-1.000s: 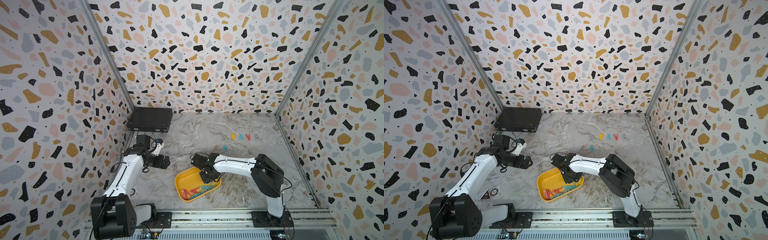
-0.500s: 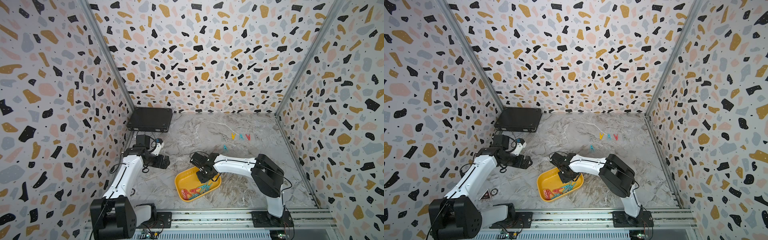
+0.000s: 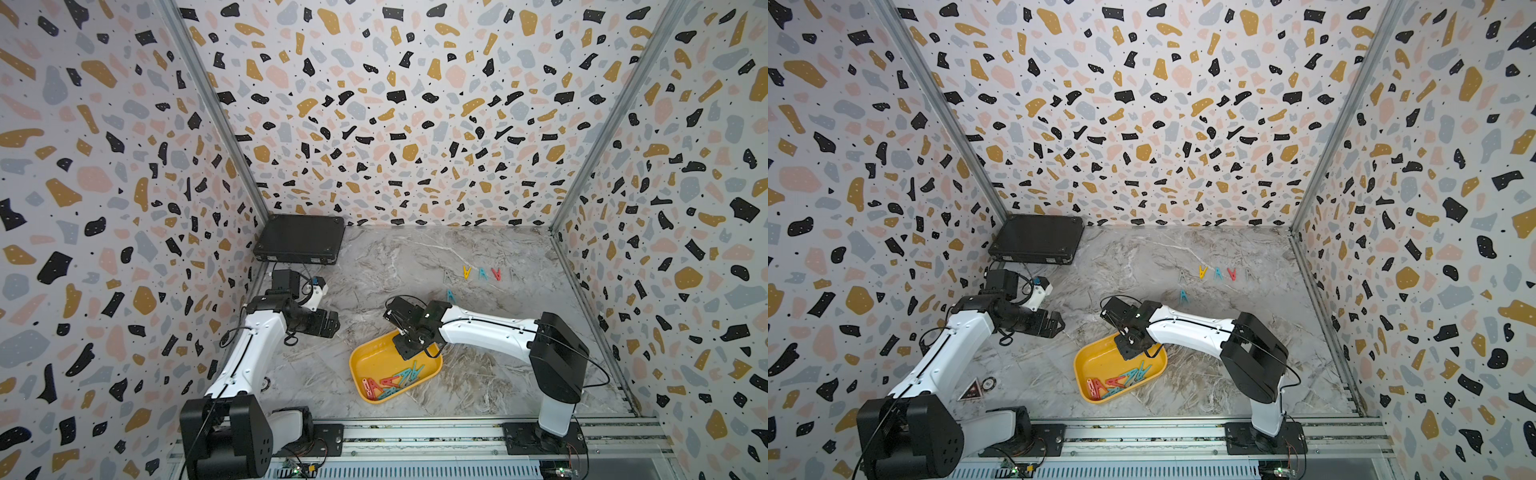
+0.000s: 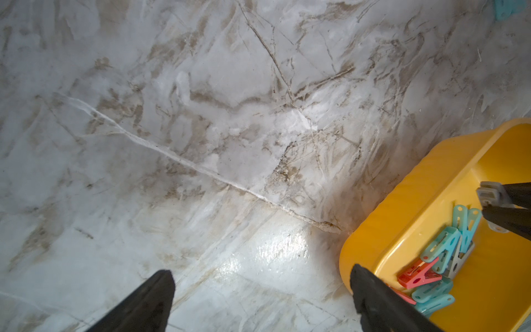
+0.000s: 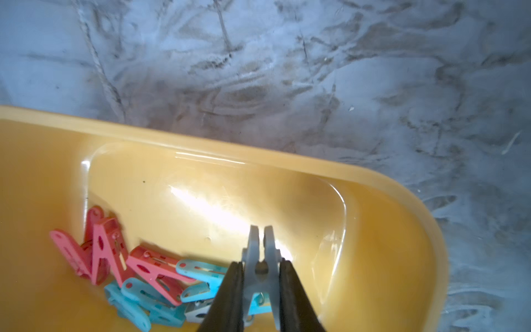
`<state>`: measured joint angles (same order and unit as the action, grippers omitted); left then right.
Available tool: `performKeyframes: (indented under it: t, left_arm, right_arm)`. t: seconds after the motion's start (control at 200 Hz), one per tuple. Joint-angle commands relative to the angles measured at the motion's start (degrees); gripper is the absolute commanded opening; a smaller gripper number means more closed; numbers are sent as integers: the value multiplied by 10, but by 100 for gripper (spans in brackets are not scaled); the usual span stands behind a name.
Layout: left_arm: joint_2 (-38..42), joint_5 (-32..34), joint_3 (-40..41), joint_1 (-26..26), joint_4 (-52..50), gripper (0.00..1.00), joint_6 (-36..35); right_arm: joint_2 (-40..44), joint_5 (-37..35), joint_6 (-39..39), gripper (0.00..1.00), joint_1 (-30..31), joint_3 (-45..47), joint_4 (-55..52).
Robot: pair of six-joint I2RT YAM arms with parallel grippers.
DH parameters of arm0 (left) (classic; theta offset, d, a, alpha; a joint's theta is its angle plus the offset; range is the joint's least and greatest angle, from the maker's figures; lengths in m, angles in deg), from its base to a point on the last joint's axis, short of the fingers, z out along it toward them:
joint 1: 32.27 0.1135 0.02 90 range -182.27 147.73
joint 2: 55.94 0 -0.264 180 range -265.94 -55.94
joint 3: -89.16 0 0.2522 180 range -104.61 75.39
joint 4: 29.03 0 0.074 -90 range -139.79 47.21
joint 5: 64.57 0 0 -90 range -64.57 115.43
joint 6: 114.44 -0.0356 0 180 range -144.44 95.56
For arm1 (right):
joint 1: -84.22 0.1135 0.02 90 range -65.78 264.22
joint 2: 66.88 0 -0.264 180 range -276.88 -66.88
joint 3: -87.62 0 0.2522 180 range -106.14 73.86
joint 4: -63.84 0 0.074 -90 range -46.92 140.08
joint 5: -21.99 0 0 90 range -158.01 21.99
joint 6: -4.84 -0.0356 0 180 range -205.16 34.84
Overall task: Take the clothespins out of the storage box
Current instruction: Pick up the clothespin from the storage box, then place the clothespin at the center of the board.
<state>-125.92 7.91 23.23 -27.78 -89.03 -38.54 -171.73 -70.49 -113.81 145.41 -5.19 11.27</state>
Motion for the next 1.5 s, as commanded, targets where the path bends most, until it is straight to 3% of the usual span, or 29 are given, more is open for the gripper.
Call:
performKeyframes:
  t: [0.0, 0.275, 0.426, 0.606, 0.921, 1.497]
  left_arm:
    - [9, -7, -7, 3, 2, 100, 0]
    - [7, -13, -7, 3, -1, 100, -1]
    - [8, -16, -7, 4, 0, 100, -2]
    - [9, -19, -7, 4, -1, 100, -1]
    - [10, -22, -7, 4, -2, 100, -2]
    - [10, -29, -7, 3, -4, 100, -6]
  right_arm:
    - [33, -22, 13, 3, 2, -20, -17]
    - [91, -24, 15, 3, -43, -33, -55]
    - [130, -18, 32, 4, -117, -7, -72]
    - [150, 30, 64, 5, -246, 33, -74]
    - [39, 94, 108, 5, -386, 13, -60]
    - [-151, 81, 105, 6, -433, -142, -47]
